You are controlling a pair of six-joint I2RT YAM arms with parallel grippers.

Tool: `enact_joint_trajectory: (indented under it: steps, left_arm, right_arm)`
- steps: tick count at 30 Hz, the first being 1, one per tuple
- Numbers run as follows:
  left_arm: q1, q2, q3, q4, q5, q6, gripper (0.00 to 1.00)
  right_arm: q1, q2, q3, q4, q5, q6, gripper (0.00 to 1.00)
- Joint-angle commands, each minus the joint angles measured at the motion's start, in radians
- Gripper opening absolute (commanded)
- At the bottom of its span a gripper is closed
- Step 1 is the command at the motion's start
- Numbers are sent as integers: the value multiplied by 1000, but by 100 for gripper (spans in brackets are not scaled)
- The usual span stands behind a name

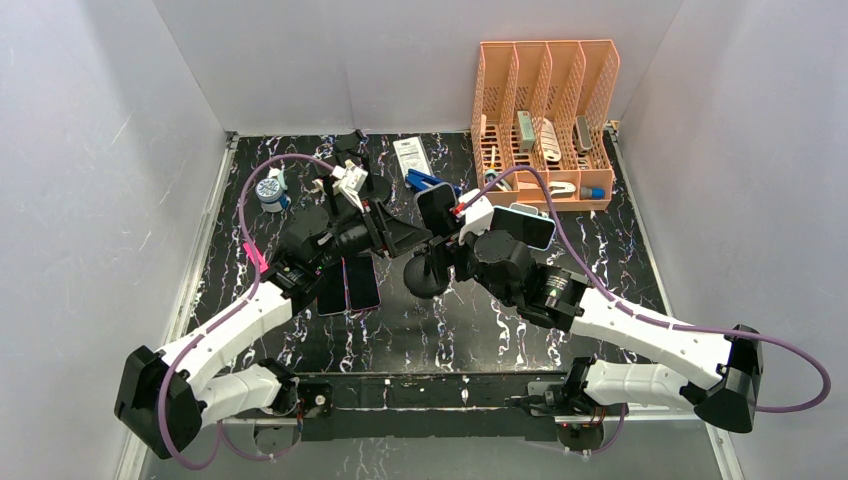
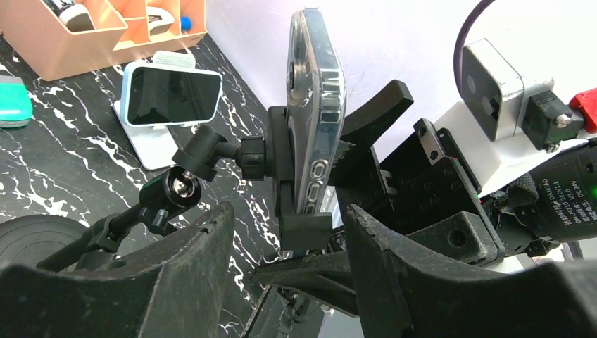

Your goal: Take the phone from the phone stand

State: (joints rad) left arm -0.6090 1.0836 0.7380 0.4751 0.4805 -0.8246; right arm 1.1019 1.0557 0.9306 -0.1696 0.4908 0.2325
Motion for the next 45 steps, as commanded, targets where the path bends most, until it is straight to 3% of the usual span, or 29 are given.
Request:
enact_joint_trajectory:
  steps: [1, 5, 10, 14, 16, 20, 22, 29, 45]
  left_arm:
    - [-16, 11, 44, 26, 32, 9, 55]
    - [-19, 16, 42, 26, 37, 5, 52]
    - [-21, 12, 50, 27, 30, 9, 39]
    - [-21, 21, 56, 20, 28, 2, 12]
    - [-21, 22, 54, 20, 21, -4, 0]
    - [-21, 5, 30, 26, -18, -22, 0]
    - [-21, -7, 15, 32, -39, -40, 0]
    - [-21, -18, -8, 4, -88, -88, 0]
    - [-21, -4, -9, -24, -88, -105, 0]
  right_arm:
    - [4, 2, 57, 34, -4, 13, 43]
    - [4, 4, 59, 32, -7, 13, 43]
    - [4, 4, 59, 30, -9, 15, 43]
    - [4, 1, 59, 31, -11, 19, 43]
    - [4, -4, 55, 31, -11, 23, 50]
    - [4, -27, 25, 61, -8, 18, 86]
    - [4, -45, 5, 94, -13, 10, 98]
    - [4, -90, -41, 160, -20, -23, 99]
    - [3, -12, -36, 226, 41, -85, 99]
